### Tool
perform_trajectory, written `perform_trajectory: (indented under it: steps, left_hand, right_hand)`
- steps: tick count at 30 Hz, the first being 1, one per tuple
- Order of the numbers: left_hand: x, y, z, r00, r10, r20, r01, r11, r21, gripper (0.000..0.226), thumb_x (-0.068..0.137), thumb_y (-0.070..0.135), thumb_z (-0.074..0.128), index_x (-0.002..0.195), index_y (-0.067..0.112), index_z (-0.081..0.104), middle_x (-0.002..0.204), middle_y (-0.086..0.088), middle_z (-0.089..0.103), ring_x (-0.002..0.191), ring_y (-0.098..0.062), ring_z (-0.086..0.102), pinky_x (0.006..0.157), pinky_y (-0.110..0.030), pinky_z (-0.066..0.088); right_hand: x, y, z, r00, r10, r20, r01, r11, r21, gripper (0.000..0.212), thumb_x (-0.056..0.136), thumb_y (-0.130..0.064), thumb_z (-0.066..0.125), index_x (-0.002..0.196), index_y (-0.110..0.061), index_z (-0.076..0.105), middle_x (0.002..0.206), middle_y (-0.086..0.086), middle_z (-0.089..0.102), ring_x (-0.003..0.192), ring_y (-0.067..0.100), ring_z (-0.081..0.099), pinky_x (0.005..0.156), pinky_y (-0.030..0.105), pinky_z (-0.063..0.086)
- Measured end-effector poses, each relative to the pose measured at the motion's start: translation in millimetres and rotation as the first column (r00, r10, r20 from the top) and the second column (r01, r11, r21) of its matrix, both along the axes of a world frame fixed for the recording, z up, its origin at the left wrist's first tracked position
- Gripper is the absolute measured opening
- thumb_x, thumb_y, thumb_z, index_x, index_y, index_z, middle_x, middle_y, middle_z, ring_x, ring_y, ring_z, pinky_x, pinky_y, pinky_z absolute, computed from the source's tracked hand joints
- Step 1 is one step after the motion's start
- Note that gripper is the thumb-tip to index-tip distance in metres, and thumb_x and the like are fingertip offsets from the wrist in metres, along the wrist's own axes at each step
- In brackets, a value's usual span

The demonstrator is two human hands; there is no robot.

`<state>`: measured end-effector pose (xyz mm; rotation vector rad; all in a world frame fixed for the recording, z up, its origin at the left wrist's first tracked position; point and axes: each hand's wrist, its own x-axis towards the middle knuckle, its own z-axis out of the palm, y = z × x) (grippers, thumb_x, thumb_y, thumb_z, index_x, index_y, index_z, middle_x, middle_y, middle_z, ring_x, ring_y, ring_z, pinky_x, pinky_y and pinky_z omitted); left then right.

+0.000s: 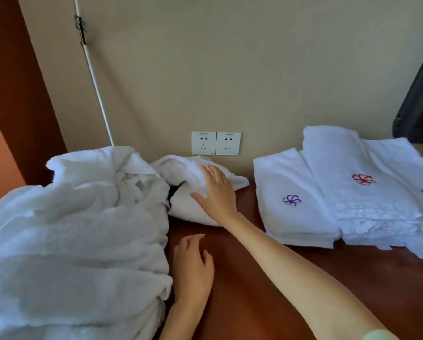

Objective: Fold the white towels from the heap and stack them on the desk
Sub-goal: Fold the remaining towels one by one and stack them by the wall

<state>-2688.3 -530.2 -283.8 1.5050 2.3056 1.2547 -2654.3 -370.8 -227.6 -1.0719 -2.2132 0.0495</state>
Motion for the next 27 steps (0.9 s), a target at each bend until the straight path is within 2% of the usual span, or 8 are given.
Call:
perform_trajectory:
  steps: [4, 7, 9, 12, 15, 20, 23, 27]
  left_hand:
    - [-3.5, 4.3, -4.2, 1.000, 0.001, -0.005, -0.001, 1.000, -0.012, 0.039, 0.094, 0.020, 0.051, 0.132, 0.027, 0.052, 0.131, 0.010, 0.048, 0.118, -0.007, 0.043, 0.099, -0.020, 0.036]
    - [-8.0, 7.0, -4.8, 0.998, 0.034, 0.044, -0.034, 0.999, -0.004, 0.039, 0.092, 0.019, 0.053, 0.130, 0.026, 0.054, 0.130, 0.009, 0.050, 0.116, -0.009, 0.045, 0.100, -0.022, 0.036]
    - [-7.2, 7.2, -4.6, 0.999, 0.024, 0.040, -0.023, 0.999, -0.022, 0.042, 0.092, 0.021, 0.052, 0.133, 0.027, 0.050, 0.132, 0.011, 0.048, 0.119, -0.009, 0.044, 0.104, -0.025, 0.037]
    - [-5.5, 7.3, -5.7, 0.994, 0.006, 0.105, -0.006, 1.000, 0.000, 0.051, 0.092, 0.021, 0.054, 0.141, 0.024, 0.041, 0.136, 0.008, 0.048, 0.124, -0.010, 0.044, 0.107, -0.031, 0.037]
    - [-5.2, 6.3, -0.9, 0.964, -0.030, 0.263, 0.003, 0.995, 0.102, 0.064, 0.093, 0.024, 0.056, 0.149, 0.020, 0.026, 0.140, 0.001, 0.047, 0.125, -0.014, 0.047, 0.106, -0.036, 0.040]
    - [-5.9, 6.5, 19.4, 0.663, -0.219, 0.716, 0.041, 0.965, 0.258, 0.083, 0.090, 0.044, 0.056, 0.153, 0.028, 0.005, 0.140, -0.003, 0.044, 0.110, -0.011, 0.056, 0.094, -0.027, 0.047]
    - [-6.3, 7.8, 23.1, 0.591, -0.229, 0.773, 0.076, 0.971, 0.229, 0.080, 0.090, 0.047, 0.053, 0.153, 0.025, 0.009, 0.138, -0.007, 0.045, 0.115, -0.024, 0.056, 0.090, -0.034, 0.051]
    - [7.7, -0.9, 27.2, 0.482, -0.313, 0.818, 0.219, 0.947, 0.234, 0.066, 0.092, 0.047, 0.054, 0.147, 0.025, 0.026, 0.134, -0.002, 0.047, 0.104, -0.022, 0.061, 0.075, -0.029, 0.055]
  right_hand:
    - [-38.4, 48.1, 5.7, 0.996, -0.077, 0.046, 0.080, 0.995, -0.055, 0.090, 0.085, -0.044, 0.068, 0.152, -0.010, 0.019, 0.155, 0.012, 0.028, 0.144, 0.027, 0.025, 0.114, 0.041, 0.028]
    - [-41.2, 61.9, 1.7, 0.990, -0.121, 0.074, 0.131, 0.978, -0.160, 0.060, 0.086, -0.028, 0.062, 0.139, -0.009, 0.042, 0.117, 0.010, 0.062, 0.109, 0.030, 0.059, 0.079, 0.034, 0.043]
    - [-35.5, 54.6, -2.3, 0.994, -0.079, 0.081, 0.096, 0.968, -0.233, 0.031, 0.086, -0.024, 0.057, 0.113, -0.009, 0.054, 0.090, 0.004, 0.063, 0.085, 0.026, 0.061, 0.060, 0.031, 0.034]
    - [-16.0, 27.3, -9.0, 0.992, 0.034, 0.120, -0.003, 0.967, -0.254, 0.024, 0.086, -0.025, 0.058, 0.104, -0.012, 0.049, 0.075, -0.003, 0.051, 0.075, 0.024, 0.056, 0.059, 0.033, 0.035]
    - [14.7, -3.3, -10.4, 0.990, 0.036, 0.139, -0.001, 0.971, -0.239, 0.025, 0.085, -0.027, 0.058, 0.104, -0.015, 0.046, 0.079, 0.002, 0.060, 0.077, 0.025, 0.059, 0.064, 0.035, 0.043]
    - [100.5, -69.5, -25.2, 0.994, -0.014, 0.109, 0.051, 0.936, -0.348, 0.027, 0.085, -0.039, 0.060, 0.098, -0.023, 0.043, 0.074, -0.007, 0.060, 0.063, 0.009, 0.054, 0.053, 0.025, 0.041]
    - [154.2, -106.0, -32.0, 0.997, -0.041, 0.060, 0.064, 0.884, -0.462, 0.022, 0.081, -0.038, 0.066, 0.087, -0.025, 0.050, 0.066, -0.005, 0.063, 0.059, 0.007, 0.059, 0.051, 0.018, 0.040]
    - [206.6, -138.1, -32.3, 0.992, 0.030, -0.122, -0.098, 0.795, -0.598, 0.022, 0.079, -0.034, 0.074, 0.085, -0.023, 0.055, 0.072, 0.000, 0.071, 0.072, 0.014, 0.070, 0.068, 0.035, 0.054]
